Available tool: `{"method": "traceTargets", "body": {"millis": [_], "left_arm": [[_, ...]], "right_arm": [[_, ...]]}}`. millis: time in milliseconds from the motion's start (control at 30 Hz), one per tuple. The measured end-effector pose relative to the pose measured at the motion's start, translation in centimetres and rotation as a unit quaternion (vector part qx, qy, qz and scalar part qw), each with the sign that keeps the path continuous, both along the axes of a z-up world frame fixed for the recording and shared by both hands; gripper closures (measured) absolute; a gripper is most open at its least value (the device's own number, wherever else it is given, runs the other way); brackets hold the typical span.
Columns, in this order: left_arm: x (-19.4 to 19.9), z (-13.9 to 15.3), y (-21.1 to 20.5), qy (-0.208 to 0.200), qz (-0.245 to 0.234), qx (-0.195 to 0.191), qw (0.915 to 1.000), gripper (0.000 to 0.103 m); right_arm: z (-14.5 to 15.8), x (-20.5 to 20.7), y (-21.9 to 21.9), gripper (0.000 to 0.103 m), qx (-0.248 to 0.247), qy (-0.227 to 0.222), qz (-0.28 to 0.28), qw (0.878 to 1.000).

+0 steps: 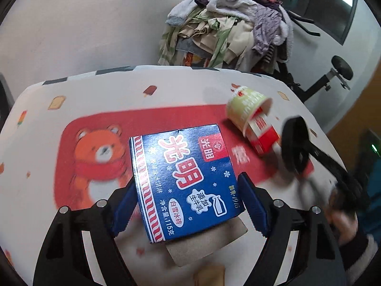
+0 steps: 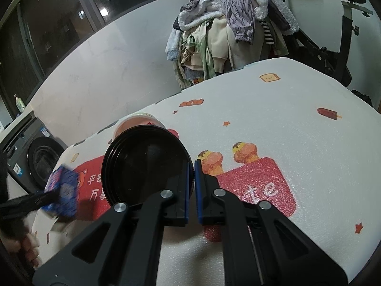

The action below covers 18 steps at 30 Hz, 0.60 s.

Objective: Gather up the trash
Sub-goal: 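Lift the black lid and blue milk carton off the table, then carry the black lid and milk carton down over the brown bin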

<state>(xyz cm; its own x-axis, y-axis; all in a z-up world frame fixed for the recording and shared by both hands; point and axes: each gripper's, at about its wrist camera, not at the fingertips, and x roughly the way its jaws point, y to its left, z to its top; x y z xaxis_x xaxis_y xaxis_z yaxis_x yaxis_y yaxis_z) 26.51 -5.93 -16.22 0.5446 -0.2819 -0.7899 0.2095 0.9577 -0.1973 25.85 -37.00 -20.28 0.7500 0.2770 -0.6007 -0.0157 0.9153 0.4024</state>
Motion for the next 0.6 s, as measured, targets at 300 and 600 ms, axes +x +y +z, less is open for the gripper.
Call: {"method": "traceTargets", "body": {"millis": [300,600], "left_arm": [[-7.5,3.1,4.5,-0.003,-0.005,-0.013,0.9999,0.024],[-15.7,4.3,7.4,-0.008,0.006,-0.045,0.9989,0.023]], "right_arm": [[2.2,-1.4,0.4,0.094,-0.023,0.011,0.005,1.000],[5.3,-6.9,2.2,0.094,-0.023,0.008,0.026,0.999]]}}
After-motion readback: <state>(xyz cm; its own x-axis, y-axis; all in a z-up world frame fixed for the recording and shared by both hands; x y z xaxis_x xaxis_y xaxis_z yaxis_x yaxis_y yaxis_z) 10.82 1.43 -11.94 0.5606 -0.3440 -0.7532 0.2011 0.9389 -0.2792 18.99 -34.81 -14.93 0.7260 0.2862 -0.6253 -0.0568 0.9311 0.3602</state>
